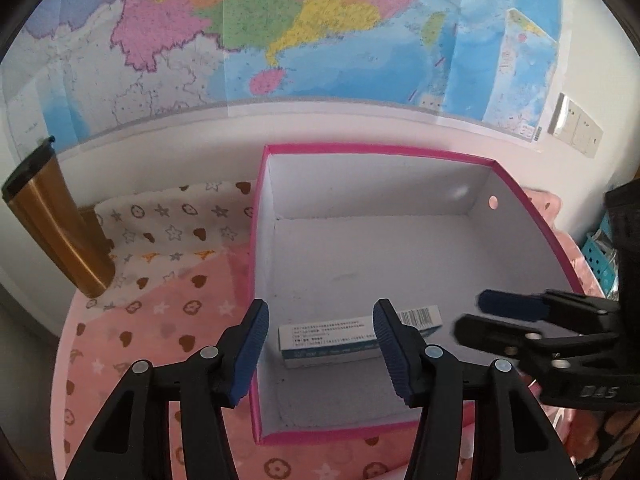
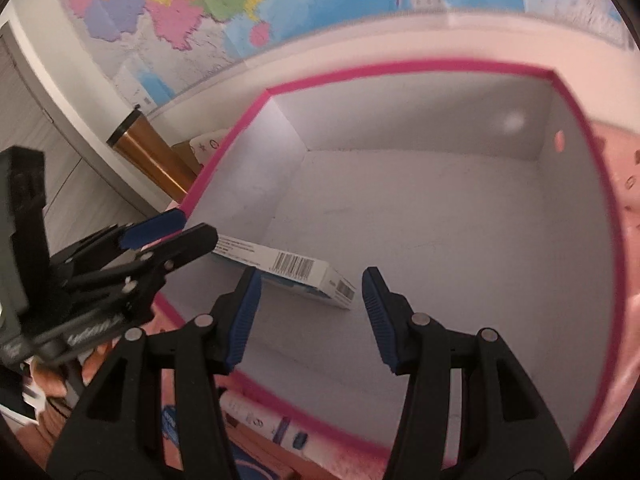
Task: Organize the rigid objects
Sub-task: 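Lower the medicine box into the pink box and open the left gripper, then grasp the red corkscrew with the right gripper and lift it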
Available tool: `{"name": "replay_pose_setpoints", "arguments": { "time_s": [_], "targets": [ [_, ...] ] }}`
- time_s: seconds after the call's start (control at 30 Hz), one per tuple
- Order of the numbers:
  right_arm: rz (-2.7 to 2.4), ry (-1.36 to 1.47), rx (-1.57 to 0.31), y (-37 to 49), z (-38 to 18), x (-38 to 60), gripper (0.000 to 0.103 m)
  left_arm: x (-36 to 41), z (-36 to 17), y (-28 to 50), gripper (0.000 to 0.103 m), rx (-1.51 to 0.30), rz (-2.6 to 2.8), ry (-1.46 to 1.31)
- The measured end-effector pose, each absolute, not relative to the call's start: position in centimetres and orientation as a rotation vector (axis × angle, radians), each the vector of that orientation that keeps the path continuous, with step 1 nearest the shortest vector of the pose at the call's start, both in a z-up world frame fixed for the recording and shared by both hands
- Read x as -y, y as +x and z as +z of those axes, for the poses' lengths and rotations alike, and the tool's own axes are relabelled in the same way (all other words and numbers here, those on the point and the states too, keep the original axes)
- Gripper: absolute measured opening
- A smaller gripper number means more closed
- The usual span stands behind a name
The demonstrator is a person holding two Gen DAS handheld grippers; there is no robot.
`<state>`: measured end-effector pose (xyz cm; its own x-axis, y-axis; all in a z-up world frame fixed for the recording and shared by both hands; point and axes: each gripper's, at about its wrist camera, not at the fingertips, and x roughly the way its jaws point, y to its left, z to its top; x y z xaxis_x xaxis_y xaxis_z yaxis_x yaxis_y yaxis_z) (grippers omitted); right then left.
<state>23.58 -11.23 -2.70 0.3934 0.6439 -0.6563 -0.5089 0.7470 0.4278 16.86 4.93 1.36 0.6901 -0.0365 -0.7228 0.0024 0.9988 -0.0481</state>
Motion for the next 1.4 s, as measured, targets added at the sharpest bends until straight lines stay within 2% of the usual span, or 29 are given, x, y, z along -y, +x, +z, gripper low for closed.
{"name": "replay_pose_setpoints", "arguments": {
  "time_s": [0.13, 0.23, 0.33, 0.47, 0.83, 1.23, 1.4],
  "targets": [
    [0.740, 0.134, -0.824, 20.9, -1.0, 13.4, 0.056, -4.1, 2.5, 14.7, 0.061, -0.736, -0.054, -0.028],
    [0.731, 0.118, -0.743, 17.8, 0.3, 16.4, 0.065, -2.8, 3.8, 12.0, 0.067, -0.658, -0.122, -0.004],
    [0.698, 0.112, -0.698, 15.1, 0.7, 19.5, 0.065, -1.1, 4.9, 9.0, 0.074, -0.590, -0.220, 0.006],
    [0.630, 0.138, -0.710, 12.3, -0.8, 23.2, 0.065, 2.4, 4.6, 5.8, 0.074, -0.565, -0.386, 0.034],
    [0.411, 0.245, -0.887, 7.6, -7.8, 30.3, 0.065, 11.2, -2.4, 4.0, 0.074, -0.781, -0.683, 0.080],
    [0.379, 0.346, -0.956, 5.2, -10.9, 31.0, 0.065, 14.7, -7.4, 4.0, 0.073, -0.937, -0.736, 0.078],
    [0.339, 0.304, -0.941, 5.5, -11.0, 29.8, 0.057, 14.4, -7.5, 4.1, 0.073, -0.939, -0.731, 0.063]
  ]
}}
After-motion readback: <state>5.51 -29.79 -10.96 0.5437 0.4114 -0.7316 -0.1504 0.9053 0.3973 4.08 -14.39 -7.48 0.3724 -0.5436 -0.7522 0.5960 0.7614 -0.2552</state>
